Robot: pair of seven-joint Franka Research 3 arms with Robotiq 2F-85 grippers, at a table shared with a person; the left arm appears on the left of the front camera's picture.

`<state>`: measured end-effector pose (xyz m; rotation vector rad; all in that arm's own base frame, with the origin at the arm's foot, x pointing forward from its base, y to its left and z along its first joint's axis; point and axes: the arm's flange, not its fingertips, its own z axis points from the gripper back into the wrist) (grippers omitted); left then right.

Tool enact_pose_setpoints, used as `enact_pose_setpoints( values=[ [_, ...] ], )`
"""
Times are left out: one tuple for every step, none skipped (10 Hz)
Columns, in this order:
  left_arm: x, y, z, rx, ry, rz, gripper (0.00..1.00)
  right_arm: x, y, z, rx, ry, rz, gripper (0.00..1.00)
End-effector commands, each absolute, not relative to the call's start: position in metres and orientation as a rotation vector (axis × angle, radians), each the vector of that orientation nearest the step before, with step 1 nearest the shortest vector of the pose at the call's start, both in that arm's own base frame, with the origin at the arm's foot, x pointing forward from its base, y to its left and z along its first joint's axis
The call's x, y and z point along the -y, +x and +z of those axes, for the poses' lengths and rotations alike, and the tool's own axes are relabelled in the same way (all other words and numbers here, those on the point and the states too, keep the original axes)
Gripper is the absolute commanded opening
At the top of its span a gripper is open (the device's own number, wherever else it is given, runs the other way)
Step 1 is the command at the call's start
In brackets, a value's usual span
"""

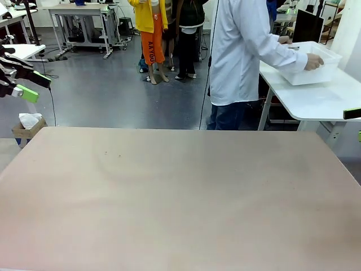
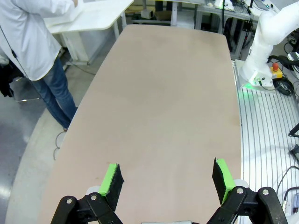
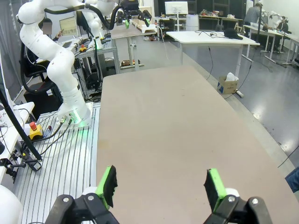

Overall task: Stack the cups and store them in the basket.
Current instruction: Place the stack of Reusable plastic cups into the Pantry Basket.

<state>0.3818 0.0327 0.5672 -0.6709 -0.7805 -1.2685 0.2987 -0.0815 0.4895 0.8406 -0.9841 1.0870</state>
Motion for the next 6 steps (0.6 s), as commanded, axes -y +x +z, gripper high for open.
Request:
enact_pose_setpoints(
  values=[
    [-0.0318, 0.3822, 0.5700, 0.784, -0.690, -1.253, 1.00, 0.0798, 0.2992, 0.4938, 0.996, 0.857, 1.061, 1.00],
    [-0.0318, 0.3822, 0.5700, 0.784, -0.690, -1.253, 1.00, 0.0798, 0.2992, 0.4938, 0.996, 0.857, 1.061, 1.00],
    [-0.0318, 0.3822, 0.5700, 0.784, -0.690, -1.253, 1.00, 0.0798, 0.2992, 0.4938, 0.996, 0.857, 1.061, 1.00],
    [-0.0318, 0.3822, 0.5700, 0.784, -0.690, -1.253, 1.00, 0.0798, 0.2992, 0.4938, 0.996, 0.857, 1.061, 1.00],
    [-0.0318, 0.3822, 0.5700, 0.784, -0.690, -1.253, 1.00, 0.0798, 0.2992, 0.4938, 0.996, 0.857, 1.061, 1.00],
    [-0.0318, 0.3822, 0.5700, 0.784, -0.690, -1.253, 1.00, 0.0798, 0.2992, 0.4938, 0.996, 0.857, 1.061, 1.00]
  ],
)
